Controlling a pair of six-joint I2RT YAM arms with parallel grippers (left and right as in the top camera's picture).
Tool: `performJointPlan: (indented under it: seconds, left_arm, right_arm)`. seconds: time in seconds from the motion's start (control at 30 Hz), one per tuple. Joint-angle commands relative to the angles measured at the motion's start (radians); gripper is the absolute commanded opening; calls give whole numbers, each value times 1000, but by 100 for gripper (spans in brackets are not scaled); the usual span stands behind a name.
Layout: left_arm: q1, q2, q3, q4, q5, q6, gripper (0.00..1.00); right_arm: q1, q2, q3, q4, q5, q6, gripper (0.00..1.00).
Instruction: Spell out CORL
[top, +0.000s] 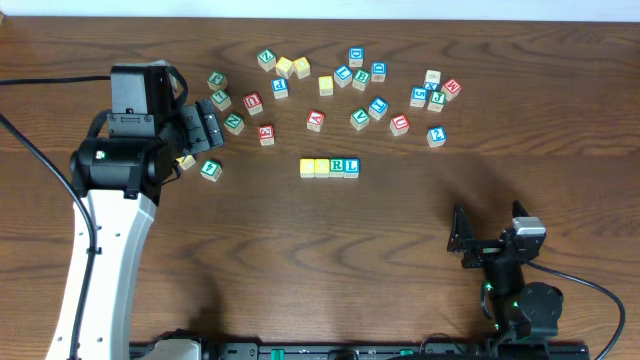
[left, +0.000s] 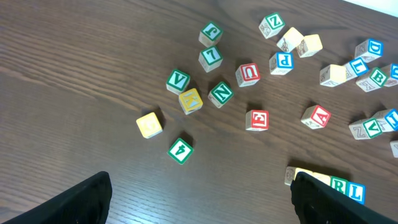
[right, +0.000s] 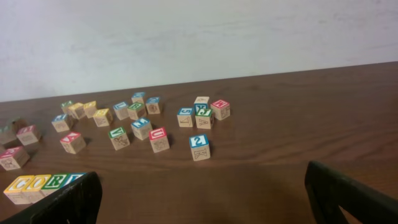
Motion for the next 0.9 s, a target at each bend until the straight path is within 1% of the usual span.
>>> performJointPlan:
  seconds: [0.0,0.2,0.33,0.43,0.57,0.73,0.87]
  left_arm:
    - [2,-8,7,-2,-26,15,91]
    - [3,-73,-7,-2,-26,15,91]
    - [11,-156,-50,3,-40,15,91]
    - [37,-228,-114,26,-41,14,91]
    - [77,-350,-277,189,-41,14,91]
    - [114,-540,-547,441,-41,15,91]
    - [141,-702,-749,603,-41,16,91]
  right_arm:
    - [0,-7,-2,-4,-3,-13,99]
    - [0,-7,-2,-4,-3,-13,99]
    - [0,-7,-2,-4,-3,-13,99]
    - [0,-7,-2,-4,-3,-13,99]
    - [0,-7,-2,-4,-3,-13,99]
    - [0,-7,-2,-4,-3,-13,99]
    - [0,-7,-2,-4,-3,-13,99]
